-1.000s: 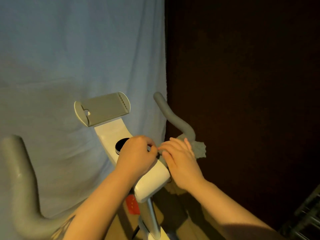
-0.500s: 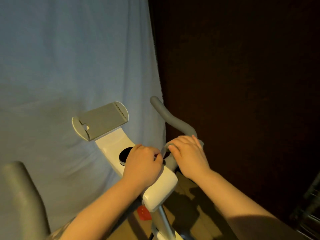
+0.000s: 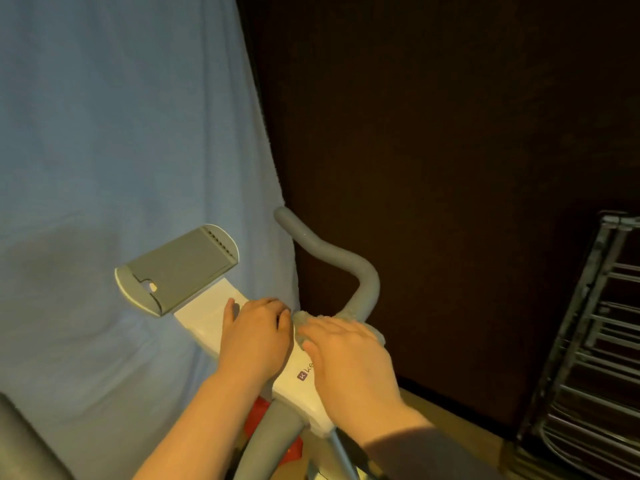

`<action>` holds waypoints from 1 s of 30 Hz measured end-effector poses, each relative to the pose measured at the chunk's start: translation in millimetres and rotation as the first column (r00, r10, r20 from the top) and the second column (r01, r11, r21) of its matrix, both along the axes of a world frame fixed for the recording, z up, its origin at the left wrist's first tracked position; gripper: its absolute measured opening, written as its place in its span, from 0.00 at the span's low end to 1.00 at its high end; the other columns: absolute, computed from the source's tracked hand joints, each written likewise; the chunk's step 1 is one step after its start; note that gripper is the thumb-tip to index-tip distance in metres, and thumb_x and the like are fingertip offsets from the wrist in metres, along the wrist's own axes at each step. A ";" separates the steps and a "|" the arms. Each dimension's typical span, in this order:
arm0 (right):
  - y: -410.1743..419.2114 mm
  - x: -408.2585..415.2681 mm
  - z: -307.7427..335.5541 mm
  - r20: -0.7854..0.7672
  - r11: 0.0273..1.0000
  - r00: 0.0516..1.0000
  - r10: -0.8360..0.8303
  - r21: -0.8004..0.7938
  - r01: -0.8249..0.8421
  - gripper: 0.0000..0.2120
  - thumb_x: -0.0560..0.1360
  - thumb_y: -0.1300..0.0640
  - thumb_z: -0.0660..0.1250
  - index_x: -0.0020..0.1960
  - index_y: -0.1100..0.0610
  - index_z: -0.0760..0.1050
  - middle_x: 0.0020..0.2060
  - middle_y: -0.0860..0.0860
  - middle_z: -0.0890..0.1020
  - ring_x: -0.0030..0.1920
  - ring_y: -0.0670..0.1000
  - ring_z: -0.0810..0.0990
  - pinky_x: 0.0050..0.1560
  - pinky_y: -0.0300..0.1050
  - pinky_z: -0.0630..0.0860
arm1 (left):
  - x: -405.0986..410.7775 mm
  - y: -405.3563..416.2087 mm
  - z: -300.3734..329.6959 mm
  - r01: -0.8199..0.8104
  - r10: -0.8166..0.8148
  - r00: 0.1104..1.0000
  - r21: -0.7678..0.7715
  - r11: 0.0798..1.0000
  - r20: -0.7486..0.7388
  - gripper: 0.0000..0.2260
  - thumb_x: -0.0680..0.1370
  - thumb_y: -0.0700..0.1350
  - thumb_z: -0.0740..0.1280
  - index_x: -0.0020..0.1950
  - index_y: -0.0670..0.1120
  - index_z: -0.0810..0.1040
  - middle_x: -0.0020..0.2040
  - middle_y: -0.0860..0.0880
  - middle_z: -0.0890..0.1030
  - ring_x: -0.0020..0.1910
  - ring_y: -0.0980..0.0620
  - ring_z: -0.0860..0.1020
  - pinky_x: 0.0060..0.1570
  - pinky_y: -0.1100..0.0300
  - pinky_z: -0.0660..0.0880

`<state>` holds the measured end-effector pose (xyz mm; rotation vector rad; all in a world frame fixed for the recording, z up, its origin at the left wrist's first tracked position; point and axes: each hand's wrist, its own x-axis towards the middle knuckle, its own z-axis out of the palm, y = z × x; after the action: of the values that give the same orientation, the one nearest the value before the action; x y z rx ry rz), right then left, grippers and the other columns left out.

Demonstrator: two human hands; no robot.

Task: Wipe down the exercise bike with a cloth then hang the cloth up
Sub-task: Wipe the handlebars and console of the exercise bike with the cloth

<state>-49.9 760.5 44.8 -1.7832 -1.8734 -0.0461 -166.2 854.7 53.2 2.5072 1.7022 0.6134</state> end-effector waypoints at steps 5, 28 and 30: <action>-0.5 -0.8 -2.9 0.041 1.000 0.999 0.023 0.005 -0.023 0.16 0.73 0.52 0.68 0.61 0.49 0.80 0.57 0.45 0.82 0.58 0.48 0.80 0.59 0.48 0.76 | -2.3 7.5 -0.4 0.007 0.008 0.966 -0.055 0.998 0.257 0.13 0.82 0.44 0.58 0.51 0.44 0.83 0.51 0.45 0.83 0.51 0.45 0.77 0.50 0.52 0.72; 1.0 -40.6 0.5 0.118 0.978 0.971 -0.210 0.023 0.209 0.17 0.80 0.53 0.56 0.65 0.49 0.76 0.60 0.45 0.79 0.61 0.49 0.77 0.62 0.48 0.69 | -49.2 -1.1 -9.7 0.355 -0.281 0.856 -0.097 0.930 0.433 0.16 0.83 0.44 0.58 0.71 0.47 0.70 0.69 0.50 0.72 0.68 0.53 0.69 0.68 0.60 0.64; 0.9 -49.8 -8.6 0.133 0.960 0.951 -0.279 0.013 0.280 0.18 0.78 0.53 0.58 0.65 0.50 0.76 0.61 0.47 0.80 0.61 0.51 0.78 0.63 0.52 0.69 | -49.8 -2.5 -11.3 0.352 -0.278 0.854 -0.096 0.931 0.440 0.16 0.83 0.45 0.58 0.71 0.47 0.71 0.68 0.49 0.73 0.67 0.52 0.70 0.69 0.57 0.65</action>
<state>-99.7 761.3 36.2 -2.0833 -1.6952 -0.2711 -216.0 852.2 41.9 2.2467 1.1094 0.8522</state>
